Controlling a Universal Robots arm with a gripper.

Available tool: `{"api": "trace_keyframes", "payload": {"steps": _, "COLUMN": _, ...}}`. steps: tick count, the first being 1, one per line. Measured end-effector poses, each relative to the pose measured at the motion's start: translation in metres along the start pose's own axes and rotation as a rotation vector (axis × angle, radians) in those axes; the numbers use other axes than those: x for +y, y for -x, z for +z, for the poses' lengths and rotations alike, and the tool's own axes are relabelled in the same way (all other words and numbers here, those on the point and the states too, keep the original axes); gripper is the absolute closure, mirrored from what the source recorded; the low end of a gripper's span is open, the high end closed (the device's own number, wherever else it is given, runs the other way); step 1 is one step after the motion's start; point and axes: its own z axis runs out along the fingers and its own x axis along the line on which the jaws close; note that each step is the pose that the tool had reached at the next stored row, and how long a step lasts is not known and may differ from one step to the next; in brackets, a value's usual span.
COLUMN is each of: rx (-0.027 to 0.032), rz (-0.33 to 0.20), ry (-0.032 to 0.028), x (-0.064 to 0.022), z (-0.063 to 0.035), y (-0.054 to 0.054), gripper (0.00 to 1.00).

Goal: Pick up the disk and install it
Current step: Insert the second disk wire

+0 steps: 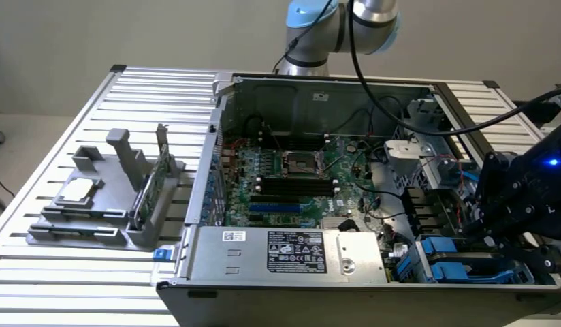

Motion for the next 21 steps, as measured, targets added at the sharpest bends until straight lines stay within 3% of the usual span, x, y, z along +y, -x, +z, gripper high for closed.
{"api": "trace_keyframes", "payload": {"steps": 18, "rx": 0.0036, "rz": 0.0, "ry": 0.0, "x": 0.0004, "z": 0.0058, "y": 0.0033, "gripper": 0.84}}
{"api": "trace_keyframes", "payload": {"steps": 20, "rx": 0.0047, "rz": 0.0, "ry": -0.0022, "x": 0.0002, "z": 0.0036, "y": 0.0034, "gripper": 0.82}}
{"api": "trace_keyframes", "payload": {"steps": 21, "rx": 0.0042, "rz": 0.0, "ry": -0.0035, "x": 0.0002, "z": 0.0009, "y": 0.0032, "gripper": 0.75}}
